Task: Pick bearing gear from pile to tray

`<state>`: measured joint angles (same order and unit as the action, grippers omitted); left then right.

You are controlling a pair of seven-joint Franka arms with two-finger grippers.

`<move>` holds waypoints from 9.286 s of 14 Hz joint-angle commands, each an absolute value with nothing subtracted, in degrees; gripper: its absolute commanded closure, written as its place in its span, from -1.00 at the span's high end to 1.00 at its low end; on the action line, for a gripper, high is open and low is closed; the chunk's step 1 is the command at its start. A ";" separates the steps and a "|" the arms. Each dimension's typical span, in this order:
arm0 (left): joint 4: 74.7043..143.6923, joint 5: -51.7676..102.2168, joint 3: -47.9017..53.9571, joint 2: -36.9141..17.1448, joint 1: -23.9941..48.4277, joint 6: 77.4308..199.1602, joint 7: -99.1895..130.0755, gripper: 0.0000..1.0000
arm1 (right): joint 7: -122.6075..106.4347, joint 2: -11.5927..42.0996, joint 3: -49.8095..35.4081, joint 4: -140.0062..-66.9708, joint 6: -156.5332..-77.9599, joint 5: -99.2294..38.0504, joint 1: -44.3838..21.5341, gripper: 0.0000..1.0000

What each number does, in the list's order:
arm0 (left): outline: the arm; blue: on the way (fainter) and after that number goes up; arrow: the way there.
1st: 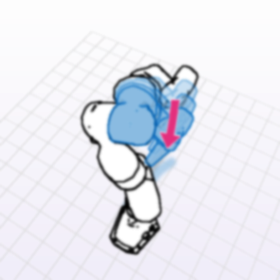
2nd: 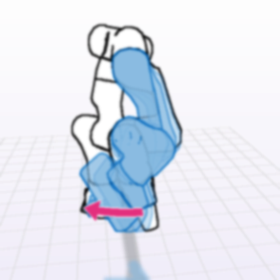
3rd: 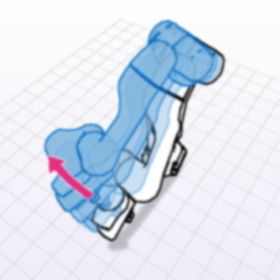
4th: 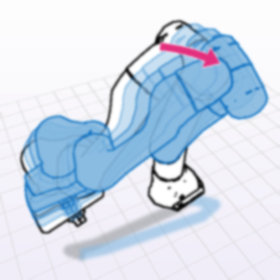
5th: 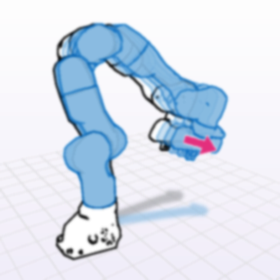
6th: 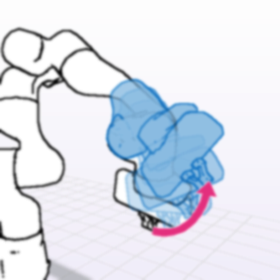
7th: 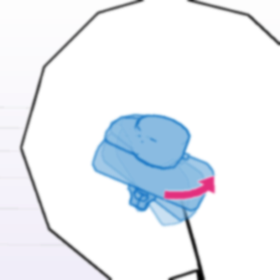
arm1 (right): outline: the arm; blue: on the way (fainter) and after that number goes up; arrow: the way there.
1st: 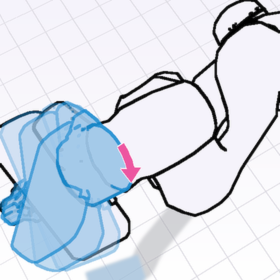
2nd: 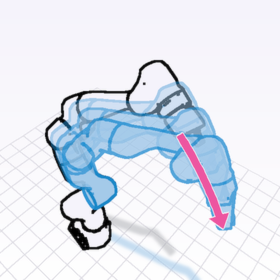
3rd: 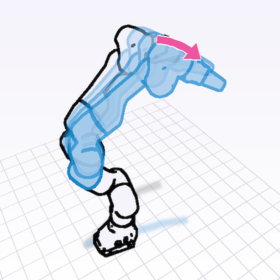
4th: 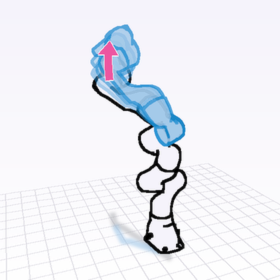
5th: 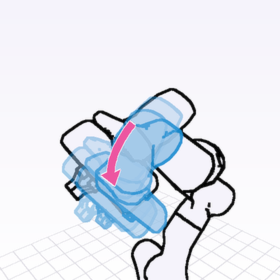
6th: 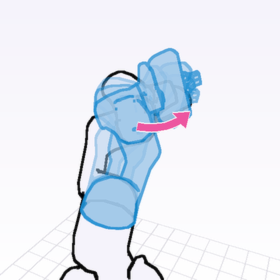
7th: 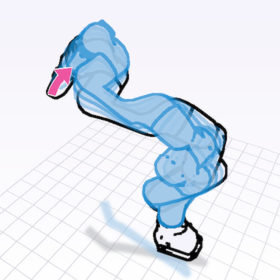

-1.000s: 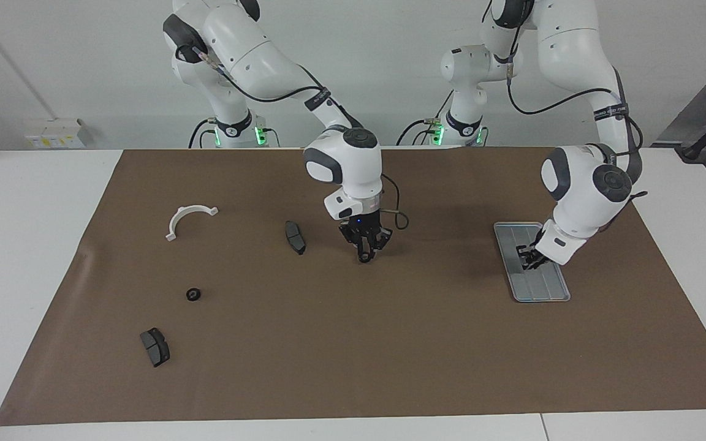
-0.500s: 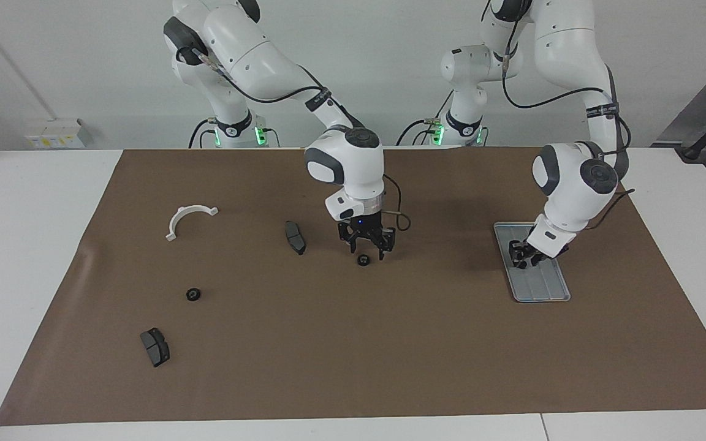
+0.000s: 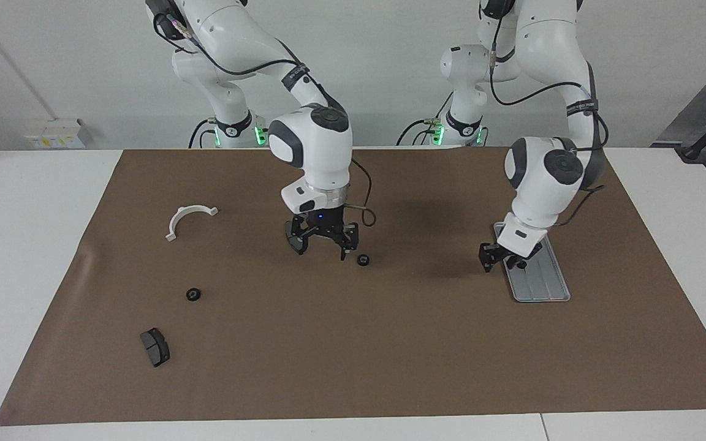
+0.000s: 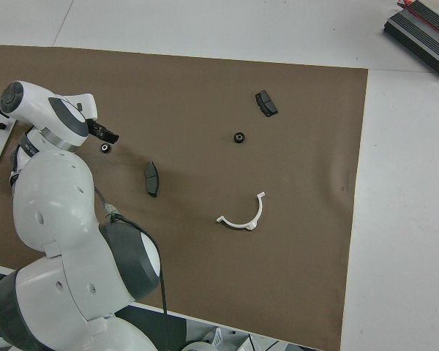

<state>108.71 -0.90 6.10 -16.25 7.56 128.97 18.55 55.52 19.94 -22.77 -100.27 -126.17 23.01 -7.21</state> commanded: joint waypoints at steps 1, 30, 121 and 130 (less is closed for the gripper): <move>107.05 -0.62 5.19 -16.44 14.30 127.44 27.40 0.23 | 38.03 16.27 -16.20 -101.51 -123.93 15.23 -6.86 1.00; 102.21 -1.41 4.92 -27.60 33.92 137.54 40.34 0.20 | -25.75 23.29 7.47 -109.86 -134.30 -10.37 -5.01 0.97; 102.48 -0.35 4.39 -27.16 35.42 137.11 40.87 0.23 | 1.50 0.62 8.35 -90.17 -92.29 0.97 -4.40 1.00; 104.24 -0.44 4.39 -26.63 35.60 137.29 40.78 -0.36 | 2.29 -1.58 8.00 -93.60 -89.82 0.97 -4.31 1.00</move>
<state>102.29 0.18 5.33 -27.60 34.40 136.51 40.55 2.96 0.20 8.42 -91.81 -89.95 2.52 -5.16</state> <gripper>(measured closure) 0.564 0.000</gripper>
